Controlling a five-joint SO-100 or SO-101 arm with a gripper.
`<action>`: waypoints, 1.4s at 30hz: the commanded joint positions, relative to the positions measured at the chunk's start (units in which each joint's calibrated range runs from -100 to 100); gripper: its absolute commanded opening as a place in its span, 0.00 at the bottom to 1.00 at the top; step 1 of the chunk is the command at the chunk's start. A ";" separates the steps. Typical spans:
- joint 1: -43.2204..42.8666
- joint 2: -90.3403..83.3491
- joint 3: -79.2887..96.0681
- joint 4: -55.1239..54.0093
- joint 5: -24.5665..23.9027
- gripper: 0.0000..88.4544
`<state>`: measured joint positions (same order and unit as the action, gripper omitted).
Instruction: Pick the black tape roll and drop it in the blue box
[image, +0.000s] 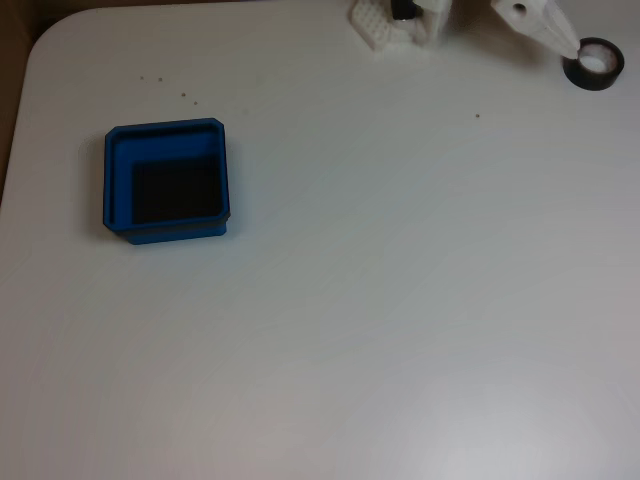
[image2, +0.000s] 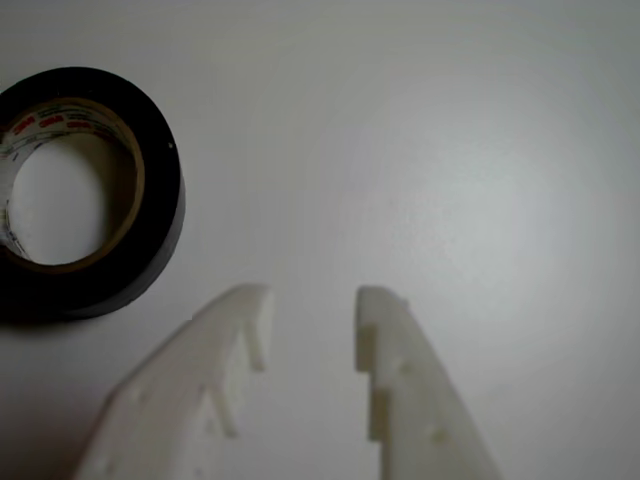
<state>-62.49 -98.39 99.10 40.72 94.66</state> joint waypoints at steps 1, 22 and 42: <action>-2.14 -0.61 0.81 -0.46 -0.26 0.02; -14.35 -0.61 0.81 -0.46 -0.26 0.02; -19.04 -0.61 0.81 -0.46 0.26 0.02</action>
<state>-80.80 -98.39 99.10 40.72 94.66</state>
